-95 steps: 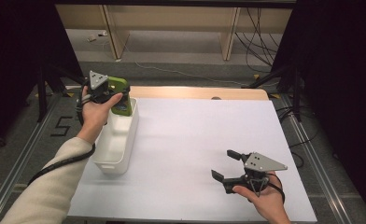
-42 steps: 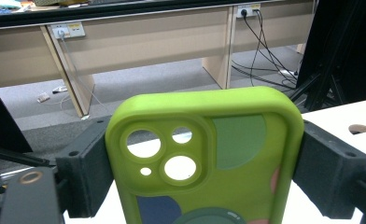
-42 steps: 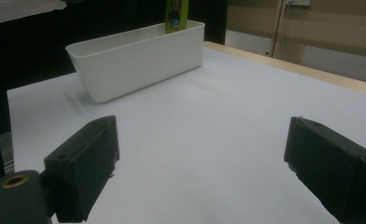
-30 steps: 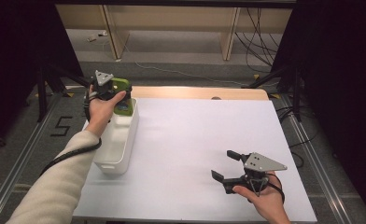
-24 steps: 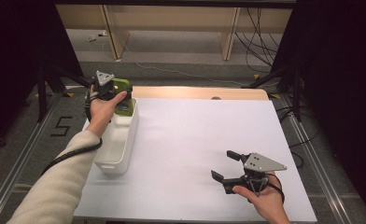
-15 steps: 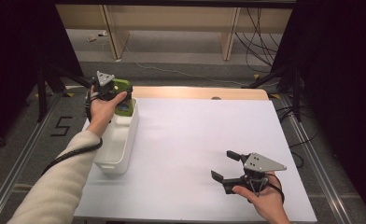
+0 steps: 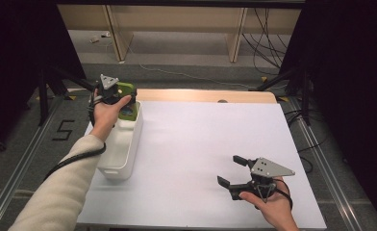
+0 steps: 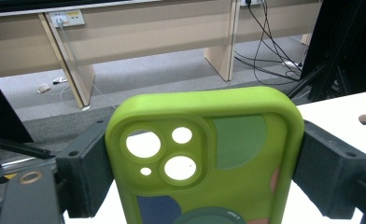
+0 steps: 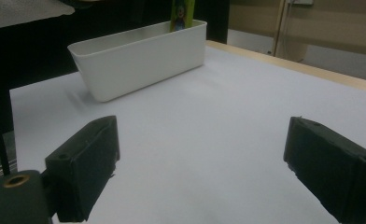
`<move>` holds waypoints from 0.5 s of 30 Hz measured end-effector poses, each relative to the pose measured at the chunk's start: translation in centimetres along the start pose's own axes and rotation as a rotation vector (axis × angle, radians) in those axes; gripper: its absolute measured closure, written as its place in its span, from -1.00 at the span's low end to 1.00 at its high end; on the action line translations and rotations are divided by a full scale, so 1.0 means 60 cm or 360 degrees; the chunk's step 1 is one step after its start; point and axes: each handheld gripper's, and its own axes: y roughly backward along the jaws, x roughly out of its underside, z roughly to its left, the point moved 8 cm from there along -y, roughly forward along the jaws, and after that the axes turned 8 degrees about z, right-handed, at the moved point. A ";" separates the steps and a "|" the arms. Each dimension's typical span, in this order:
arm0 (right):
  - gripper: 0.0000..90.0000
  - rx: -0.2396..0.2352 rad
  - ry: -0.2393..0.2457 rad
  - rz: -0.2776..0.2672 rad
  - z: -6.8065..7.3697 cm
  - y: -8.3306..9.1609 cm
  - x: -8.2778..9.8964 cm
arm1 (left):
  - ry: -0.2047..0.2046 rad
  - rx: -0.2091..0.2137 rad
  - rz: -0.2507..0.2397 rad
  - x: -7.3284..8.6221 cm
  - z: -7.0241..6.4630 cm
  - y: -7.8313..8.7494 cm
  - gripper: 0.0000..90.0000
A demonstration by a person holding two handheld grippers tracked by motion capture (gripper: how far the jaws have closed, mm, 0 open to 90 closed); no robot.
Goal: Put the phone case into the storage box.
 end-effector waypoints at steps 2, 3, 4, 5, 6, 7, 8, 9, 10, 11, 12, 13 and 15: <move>-0.74 0.0001 -0.0002 -0.0002 0.000 0.000 0.000 | 0.0000 -0.0001 0.0000 0.000 0.000 -0.001 -0.66; -0.74 0.0001 -0.0002 -0.0002 0.000 0.000 0.000 | 0.0002 -0.0002 0.0001 0.000 0.000 -0.001 -0.66; -0.74 0.0001 -0.0003 -0.0002 0.000 0.000 0.000 | 0.0001 -0.0003 0.0002 0.001 0.001 -0.001 -0.66; -0.74 0.0000 -0.0002 -0.0002 0.000 0.000 0.000 | 0.0004 -0.0004 0.0002 0.001 0.001 -0.001 -0.66; -0.74 -0.0001 -0.0002 -0.0002 0.000 0.000 0.000 | 0.0001 -0.0005 0.0003 0.001 0.001 -0.002 -0.66; -0.74 0.0000 0.0000 -0.0001 0.000 0.000 0.000 | -0.0001 -0.0004 0.0005 0.002 0.001 -0.002 -0.66; -0.74 0.0000 -0.0002 -0.0002 0.000 0.000 0.000 | 0.0000 -0.0005 0.0008 0.002 0.001 -0.002 -0.66; -0.74 -0.0001 -0.0003 -0.0002 0.000 0.000 0.000 | 0.0002 -0.0007 0.0008 0.003 0.001 -0.003 -0.66; -0.74 -0.0001 -0.0002 -0.0002 0.000 0.000 0.000 | 0.0000 -0.0008 0.0012 0.004 0.001 -0.004 -0.66; -0.74 -0.0001 -0.0005 -0.0001 0.000 0.000 0.000 | 0.0001 -0.0008 0.0012 0.004 0.002 -0.004 -0.66; -0.74 -0.0001 -0.0004 -0.0001 0.000 0.000 0.000 | 0.0000 -0.0009 0.0015 0.005 0.002 -0.005 -0.66; -0.74 -0.0001 -0.0006 0.0000 0.000 0.000 0.000 | 0.0003 -0.0011 0.0017 0.005 0.002 -0.005 -0.66; -0.74 -0.0002 -0.0002 -0.0001 0.000 0.000 0.000 | 0.0003 -0.0013 0.0020 0.006 0.003 -0.006 -0.66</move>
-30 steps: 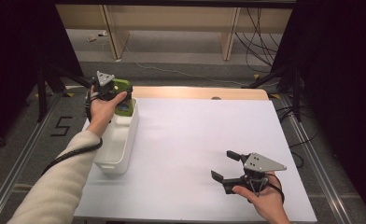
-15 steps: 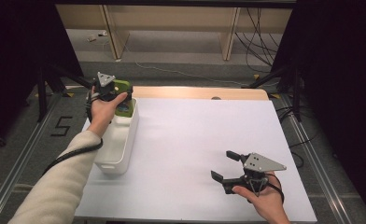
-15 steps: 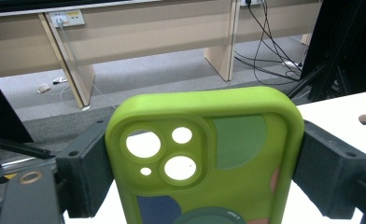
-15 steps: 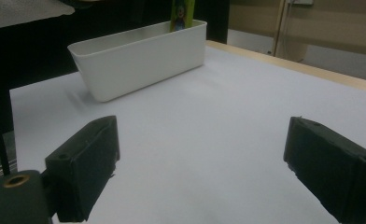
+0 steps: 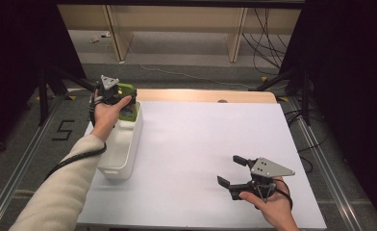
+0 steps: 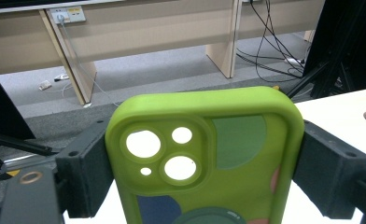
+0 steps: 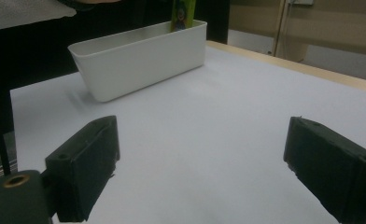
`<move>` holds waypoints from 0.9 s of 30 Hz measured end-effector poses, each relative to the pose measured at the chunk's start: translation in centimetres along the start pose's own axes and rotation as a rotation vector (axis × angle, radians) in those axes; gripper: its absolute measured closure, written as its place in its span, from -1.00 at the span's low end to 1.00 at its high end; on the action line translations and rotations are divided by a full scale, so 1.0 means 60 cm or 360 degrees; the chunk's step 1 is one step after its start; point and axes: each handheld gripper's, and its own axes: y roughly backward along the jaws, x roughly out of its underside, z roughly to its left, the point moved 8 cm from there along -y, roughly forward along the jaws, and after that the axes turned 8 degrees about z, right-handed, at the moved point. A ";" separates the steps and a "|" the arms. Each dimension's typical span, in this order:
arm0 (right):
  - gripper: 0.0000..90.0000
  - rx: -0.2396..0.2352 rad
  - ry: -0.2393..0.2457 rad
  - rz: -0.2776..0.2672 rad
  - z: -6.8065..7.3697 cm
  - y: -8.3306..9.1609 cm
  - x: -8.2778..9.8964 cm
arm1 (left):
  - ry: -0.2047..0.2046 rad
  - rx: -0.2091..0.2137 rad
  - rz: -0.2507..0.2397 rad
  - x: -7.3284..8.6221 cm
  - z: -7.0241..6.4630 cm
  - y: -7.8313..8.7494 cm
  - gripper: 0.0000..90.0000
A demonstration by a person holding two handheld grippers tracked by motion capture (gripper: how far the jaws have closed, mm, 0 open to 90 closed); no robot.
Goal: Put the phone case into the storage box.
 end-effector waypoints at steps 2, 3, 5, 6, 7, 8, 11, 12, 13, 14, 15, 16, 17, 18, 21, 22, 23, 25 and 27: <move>-0.74 -0.0001 -0.0003 0.0002 0.000 0.000 0.000 | 0.0001 -0.0001 0.0001 0.001 0.000 -0.001 -0.66; -0.74 -0.0001 -0.0002 0.0000 0.000 0.000 0.000 | 0.0001 0.0000 0.0002 0.001 0.000 -0.001 -0.66; -0.74 0.0000 -0.0002 0.0000 0.000 0.000 0.000 | 0.0004 -0.0001 0.0002 0.001 0.000 -0.002 -0.66; -0.74 -0.0001 -0.0002 0.0001 0.000 0.000 0.000 | 0.0002 -0.0001 0.0003 0.001 0.000 -0.002 -0.66; -0.74 0.0000 -0.0002 0.0001 0.000 0.000 0.000 | 0.0002 -0.0001 0.0006 0.002 0.000 -0.003 -0.66; -0.74 0.0001 -0.0004 0.0001 0.000 0.000 0.000 | 0.0001 0.0001 0.0004 0.002 0.000 -0.003 -0.66; -0.74 0.0001 -0.0001 -0.0002 0.000 0.000 0.000 | -0.0004 -0.0001 0.0010 0.004 0.000 -0.005 -0.66; -0.74 0.0000 0.0001 -0.0003 0.000 0.000 0.000 | -0.0006 -0.0001 0.0012 0.005 0.000 -0.005 -0.66; -0.74 0.0000 0.0001 -0.0002 0.000 0.000 0.000 | -0.0008 -0.0001 0.0017 0.006 0.000 -0.006 -0.66; -0.74 0.0002 0.0002 -0.0002 0.000 0.000 0.000 | -0.0005 -0.0001 0.0018 0.007 0.000 -0.007 -0.66; -0.74 0.0001 0.0000 -0.0002 0.000 0.000 0.000 | -0.0007 -0.0001 0.0022 0.008 0.000 -0.007 -0.66; -0.74 0.0001 0.0001 -0.0003 0.000 0.000 0.000 | -0.0008 -0.0001 0.0023 0.008 0.000 -0.008 -0.66; -0.74 0.0001 0.0001 -0.0003 0.000 0.000 0.000 | -0.0007 -0.0002 0.0025 0.009 0.000 -0.009 -0.66; -0.74 0.0001 0.0001 -0.0003 -0.001 0.000 0.000 | -0.0008 -0.0001 0.0027 0.010 0.001 -0.010 -0.66; -0.74 0.0001 0.0001 -0.0002 0.000 0.000 0.000 | -0.0012 -0.0003 0.0034 0.011 0.001 -0.011 -0.66; -0.74 -0.0001 -0.0004 0.0003 0.000 0.000 0.001 | -0.0014 -0.0004 0.0034 0.012 0.001 -0.012 -0.66; -0.74 0.0001 0.0003 -0.0002 -0.001 0.000 0.000 | -0.0012 -0.0004 0.0034 0.012 0.001 -0.012 -0.66; -0.74 0.0000 0.0003 -0.0003 0.000 0.000 0.000 | -0.0012 -0.0004 0.0030 0.013 0.001 -0.013 -0.66; -0.74 0.0000 0.0003 0.0000 0.000 0.000 0.001 | -0.0010 -0.0002 0.0028 0.013 0.000 -0.014 -0.66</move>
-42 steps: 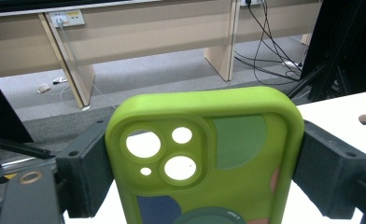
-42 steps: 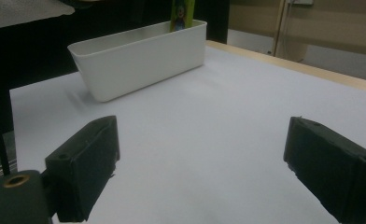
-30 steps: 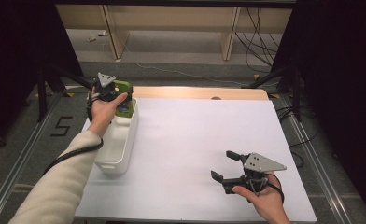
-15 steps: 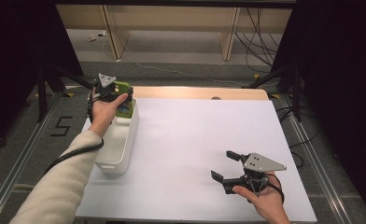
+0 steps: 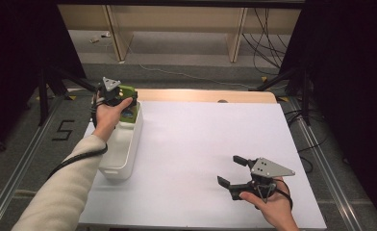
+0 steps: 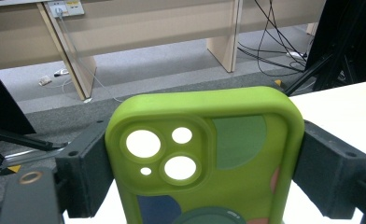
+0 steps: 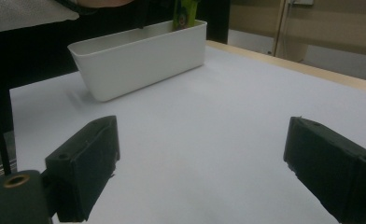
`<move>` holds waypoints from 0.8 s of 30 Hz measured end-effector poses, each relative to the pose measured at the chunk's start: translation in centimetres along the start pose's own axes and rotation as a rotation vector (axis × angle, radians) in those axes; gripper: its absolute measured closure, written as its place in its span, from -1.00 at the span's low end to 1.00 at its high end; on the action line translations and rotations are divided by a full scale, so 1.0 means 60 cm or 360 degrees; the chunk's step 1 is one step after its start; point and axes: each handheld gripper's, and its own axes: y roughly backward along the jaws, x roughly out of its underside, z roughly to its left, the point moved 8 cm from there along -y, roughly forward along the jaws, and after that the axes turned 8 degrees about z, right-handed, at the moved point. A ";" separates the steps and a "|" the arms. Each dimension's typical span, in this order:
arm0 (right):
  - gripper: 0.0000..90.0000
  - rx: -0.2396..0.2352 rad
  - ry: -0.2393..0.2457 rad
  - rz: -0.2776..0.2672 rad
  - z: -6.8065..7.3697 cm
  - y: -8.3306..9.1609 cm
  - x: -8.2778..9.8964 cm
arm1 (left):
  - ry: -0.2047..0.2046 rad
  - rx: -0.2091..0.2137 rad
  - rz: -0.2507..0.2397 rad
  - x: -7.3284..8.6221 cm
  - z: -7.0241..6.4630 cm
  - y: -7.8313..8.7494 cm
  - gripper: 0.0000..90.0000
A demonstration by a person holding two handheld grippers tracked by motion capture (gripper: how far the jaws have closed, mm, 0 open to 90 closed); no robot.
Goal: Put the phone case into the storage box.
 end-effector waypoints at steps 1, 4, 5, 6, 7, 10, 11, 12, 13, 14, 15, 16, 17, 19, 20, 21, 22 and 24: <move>-0.74 -0.0001 0.0000 0.0000 0.000 0.000 0.000 | -0.0001 -0.0001 0.0001 0.000 0.000 0.000 -0.66; -0.74 0.0001 -0.0001 -0.0001 0.000 0.000 0.000 | -0.0002 -0.0001 0.0002 0.000 -0.001 -0.002 -0.66; -0.74 0.0000 0.0002 -0.0003 0.000 0.000 0.000 | -0.0005 -0.0002 0.0004 0.000 -0.001 -0.003 -0.66; -0.74 -0.0001 0.0000 -0.0001 0.000 0.000 0.000 | -0.0006 -0.0003 0.0006 0.000 -0.001 -0.003 -0.66; -0.74 -0.0001 -0.0001 0.0000 0.000 0.000 0.000 | -0.0008 -0.0003 0.0008 0.001 -0.001 -0.004 -0.66; -0.74 -0.0002 -0.0002 0.0003 0.000 0.000 0.001 | -0.0006 -0.0005 0.0017 0.004 -0.001 -0.007 -0.66; -0.74 -0.0002 -0.0002 0.0002 0.000 0.000 0.001 | -0.0004 -0.0004 0.0020 0.004 -0.001 -0.008 -0.66; -0.74 -0.0003 -0.0002 0.0004 0.000 0.000 0.001 | -0.0007 -0.0006 0.0024 0.005 -0.001 -0.009 -0.66; -0.74 -0.0002 -0.0003 0.0005 0.000 0.000 0.001 | -0.0005 -0.0006 0.0024 0.005 -0.001 -0.009 -0.66; -0.74 -0.0001 -0.0003 0.0006 0.000 0.000 0.001 | -0.0004 -0.0005 0.0023 0.005 -0.001 -0.010 -0.66; -0.74 -0.0001 -0.0004 0.0004 0.000 0.000 0.001 | -0.0004 -0.0005 0.0023 0.005 -0.001 -0.011 -0.66; -0.74 -0.0002 -0.0003 0.0005 0.000 0.000 0.001 | -0.0006 -0.0006 0.0025 0.005 -0.001 -0.011 -0.66; -0.74 -0.0002 -0.0003 0.0005 0.000 0.000 0.001 | -0.0009 -0.0006 0.0026 0.005 -0.002 -0.011 -0.66; -0.74 -0.0003 -0.0002 0.0006 0.000 0.000 0.001 | -0.0010 -0.0003 0.0027 0.005 -0.002 -0.012 -0.66; -0.74 -0.0003 -0.0002 0.0007 0.000 0.000 0.002 | -0.0011 -0.0003 0.0028 0.005 -0.002 -0.013 -0.66; -0.74 -0.0004 -0.0002 0.0008 0.000 0.000 0.002 | -0.0012 -0.0003 0.0029 0.005 -0.002 -0.013 -0.66; -0.74 -0.0003 -0.0001 0.0008 -0.001 0.000 0.002 | -0.0010 -0.0004 0.0031 0.006 -0.003 -0.014 -0.66; -0.74 -0.0004 -0.0001 0.0009 -0.001 0.000 0.002 | -0.0018 -0.0007 0.0037 0.007 -0.002 -0.015 -0.66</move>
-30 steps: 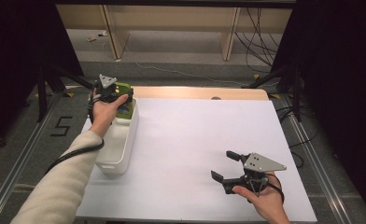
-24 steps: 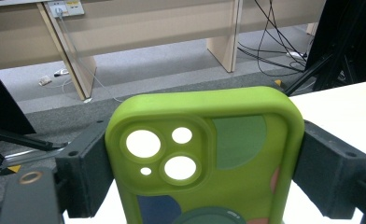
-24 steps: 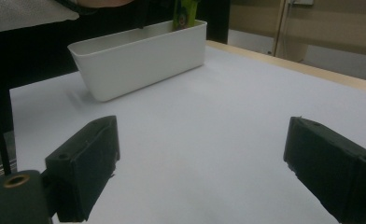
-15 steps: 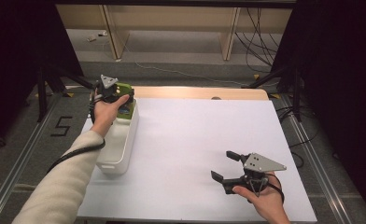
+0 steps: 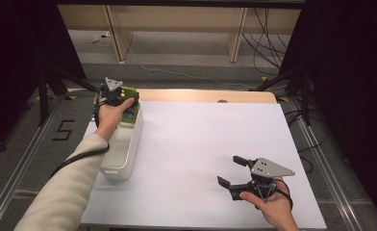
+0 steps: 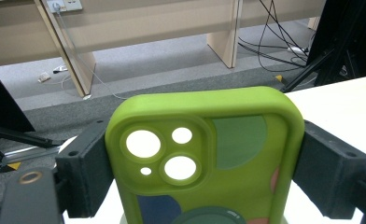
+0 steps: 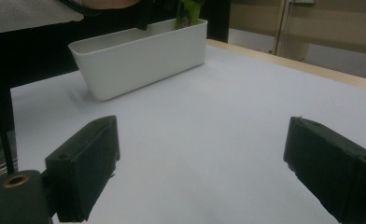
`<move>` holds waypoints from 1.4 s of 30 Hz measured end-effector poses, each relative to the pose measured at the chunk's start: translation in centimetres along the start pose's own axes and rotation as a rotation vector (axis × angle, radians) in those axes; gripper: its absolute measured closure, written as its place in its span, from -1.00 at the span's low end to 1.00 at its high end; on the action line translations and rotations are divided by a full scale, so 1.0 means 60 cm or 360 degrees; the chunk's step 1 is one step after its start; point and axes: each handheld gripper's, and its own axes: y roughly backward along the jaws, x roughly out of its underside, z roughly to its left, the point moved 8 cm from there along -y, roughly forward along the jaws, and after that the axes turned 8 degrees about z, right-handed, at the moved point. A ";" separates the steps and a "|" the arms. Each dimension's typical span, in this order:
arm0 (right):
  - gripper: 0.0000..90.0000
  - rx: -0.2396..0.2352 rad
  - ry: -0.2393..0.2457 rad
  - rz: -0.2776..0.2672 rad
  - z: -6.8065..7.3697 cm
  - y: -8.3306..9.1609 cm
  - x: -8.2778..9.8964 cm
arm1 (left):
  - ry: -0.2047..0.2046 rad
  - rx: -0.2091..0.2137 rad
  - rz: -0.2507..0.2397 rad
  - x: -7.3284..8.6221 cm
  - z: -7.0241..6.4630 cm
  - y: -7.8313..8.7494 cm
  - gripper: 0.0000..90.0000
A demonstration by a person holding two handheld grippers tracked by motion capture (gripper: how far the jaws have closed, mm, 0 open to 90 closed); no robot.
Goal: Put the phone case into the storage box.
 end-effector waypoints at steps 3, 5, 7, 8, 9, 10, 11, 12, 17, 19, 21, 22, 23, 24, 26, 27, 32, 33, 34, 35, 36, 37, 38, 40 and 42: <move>-0.74 0.0000 0.0000 -0.0001 0.000 0.000 0.000 | -0.0002 -0.0003 0.0007 0.002 0.000 -0.001 -0.66; -0.74 -0.0002 -0.0001 -0.0002 0.000 0.000 0.000 | -0.0002 -0.0001 0.0009 0.003 0.000 -0.002 -0.66; -0.74 -0.0001 0.0000 0.0000 0.000 0.000 0.000 | -0.0004 -0.0002 0.0011 0.003 0.000 -0.002 -0.66; -0.74 -0.0001 0.0000 0.0000 0.000 0.000 0.000 | -0.0004 -0.0002 0.0013 0.003 0.000 -0.003 -0.66; -0.74 -0.0002 -0.0001 0.0001 0.000 0.000 0.000 | -0.0005 -0.0003 0.0013 0.003 0.000 -0.003 -0.66; -0.74 -0.0002 -0.0001 0.0001 0.000 0.000 0.000 | -0.0007 -0.0005 0.0015 0.004 0.000 -0.004 -0.66; -0.74 -0.0003 -0.0002 0.0003 0.001 0.000 0.001 | -0.0009 -0.0006 0.0016 0.004 0.001 -0.004 -0.66; -0.74 -0.0002 0.0000 0.0006 0.001 0.000 0.001 | -0.0008 -0.0007 0.0016 0.004 0.001 -0.005 -0.66; -0.74 -0.0003 -0.0002 0.0002 0.000 0.000 0.001 | -0.0012 -0.0014 0.0030 0.007 0.001 -0.007 -0.66; -0.74 -0.0004 -0.0001 0.0002 0.000 0.000 0.001 | -0.0017 -0.0013 0.0032 0.008 0.001 -0.008 -0.66; -0.74 -0.0003 -0.0001 0.0002 0.000 0.000 0.001 | -0.0020 -0.0011 0.0034 0.008 -0.001 -0.008 -0.66; -0.74 -0.0003 -0.0001 0.0001 0.000 0.000 0.001 | -0.0026 -0.0012 0.0036 0.008 -0.001 -0.008 -0.66; -0.74 -0.0004 0.0000 0.0002 0.000 0.000 0.001 | -0.0031 -0.0008 0.0036 0.008 -0.002 -0.009 -0.66; -0.74 -0.0004 -0.0001 0.0001 0.000 0.000 0.001 | -0.0034 -0.0007 0.0038 0.008 -0.003 -0.009 -0.66; -0.74 -0.0006 -0.0004 0.0002 0.000 -0.001 0.001 | -0.0039 -0.0006 0.0037 0.008 -0.004 -0.010 -0.66; -0.74 -0.0006 -0.0002 0.0002 0.000 -0.001 0.001 | -0.0035 -0.0005 0.0038 0.009 -0.005 -0.010 -0.66; -0.73 -0.0006 -0.0001 0.0001 0.000 -0.001 0.001 | -0.0033 -0.0007 0.0045 0.010 -0.004 -0.012 -0.66; -0.73 -0.0007 -0.0001 0.0001 0.000 -0.001 0.001 | -0.0032 -0.0006 0.0046 0.010 -0.004 -0.012 -0.66; -0.73 -0.0008 -0.0002 0.0001 0.000 -0.001 0.001 | -0.0035 -0.0008 0.0048 0.010 -0.004 -0.012 -0.66; -0.73 -0.0008 -0.0001 0.0001 0.000 -0.001 0.001 | -0.0035 -0.0010 0.0049 0.010 -0.004 -0.012 -0.66; -0.73 -0.0008 -0.0002 0.0001 0.000 -0.001 0.001 | -0.0035 -0.0010 0.0049 0.010 -0.003 -0.013 -0.66; -0.73 -0.0008 -0.0002 0.0000 0.000 -0.001 0.001 | -0.0026 -0.0010 0.0048 0.010 -0.003 -0.013 -0.66; -0.73 -0.0008 -0.0004 0.0002 0.001 -0.001 0.001 | -0.0026 -0.0010 0.0049 0.010 -0.003 -0.013 -0.66; -0.73 -0.0009 -0.0001 0.0006 0.001 -0.001 0.002 | -0.0027 -0.0010 0.0052 0.010 -0.003 -0.014 -0.66; -0.73 -0.0010 -0.0003 0.0005 0.001 -0.001 0.001 | -0.0026 -0.0012 0.0056 0.011 -0.002 -0.014 -0.66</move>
